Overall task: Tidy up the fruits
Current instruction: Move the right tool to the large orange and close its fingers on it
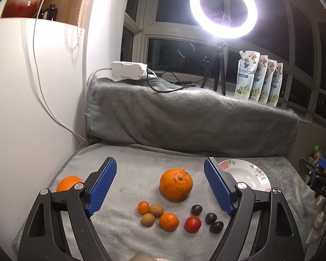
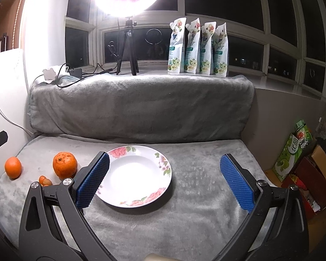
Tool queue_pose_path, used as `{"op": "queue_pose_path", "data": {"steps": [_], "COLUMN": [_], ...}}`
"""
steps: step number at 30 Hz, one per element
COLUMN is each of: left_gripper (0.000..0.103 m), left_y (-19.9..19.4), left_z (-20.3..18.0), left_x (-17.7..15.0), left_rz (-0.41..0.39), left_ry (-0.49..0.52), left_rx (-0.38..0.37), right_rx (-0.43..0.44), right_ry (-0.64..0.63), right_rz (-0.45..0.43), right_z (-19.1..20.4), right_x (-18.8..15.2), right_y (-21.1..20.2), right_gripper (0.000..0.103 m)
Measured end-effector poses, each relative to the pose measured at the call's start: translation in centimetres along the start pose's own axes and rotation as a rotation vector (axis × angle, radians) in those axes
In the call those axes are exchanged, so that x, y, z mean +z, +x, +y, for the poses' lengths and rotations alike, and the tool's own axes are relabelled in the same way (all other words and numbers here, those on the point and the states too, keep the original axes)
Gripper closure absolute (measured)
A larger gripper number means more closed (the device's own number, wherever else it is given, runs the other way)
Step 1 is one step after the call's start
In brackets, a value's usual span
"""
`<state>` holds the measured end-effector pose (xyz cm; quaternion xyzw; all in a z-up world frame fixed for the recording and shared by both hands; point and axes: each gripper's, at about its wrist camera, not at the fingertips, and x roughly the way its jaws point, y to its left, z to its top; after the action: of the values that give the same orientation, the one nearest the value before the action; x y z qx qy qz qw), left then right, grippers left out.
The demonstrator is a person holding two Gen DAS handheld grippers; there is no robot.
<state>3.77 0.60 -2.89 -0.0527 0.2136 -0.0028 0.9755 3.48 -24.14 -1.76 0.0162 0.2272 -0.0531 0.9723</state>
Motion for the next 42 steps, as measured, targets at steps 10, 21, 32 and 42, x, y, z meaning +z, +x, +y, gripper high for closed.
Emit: {"op": "queue_pose_path", "data": {"steps": [10,21,32,42], "left_gripper": [0.02,0.021,0.032,0.044], "left_y": [2.6,6.9,10.5,12.3], "left_z": [1.3,2.8,2.4,2.0], "left_x": [-1.3,-3.2,-4.8,-4.9], "left_rz": [0.077,0.234,0.376,0.441], "left_ry": [-0.029,-0.117,-0.182,-0.219], "left_rx": [-0.027,-0.171,-0.296,-0.327], "right_rx": [0.081,0.344,0.62,0.749], "right_ry": [-0.051,-0.057,-0.067,-0.081], "right_rz": [0.056,0.245,0.443,0.626], "right_z": [2.3,6.2,11.5,15.8], "right_x": [0.9,1.8,2.1,1.1], "right_y": [3.4,10.5,16.6,21.0], "right_gripper": [0.0,0.0,0.0,0.013]}}
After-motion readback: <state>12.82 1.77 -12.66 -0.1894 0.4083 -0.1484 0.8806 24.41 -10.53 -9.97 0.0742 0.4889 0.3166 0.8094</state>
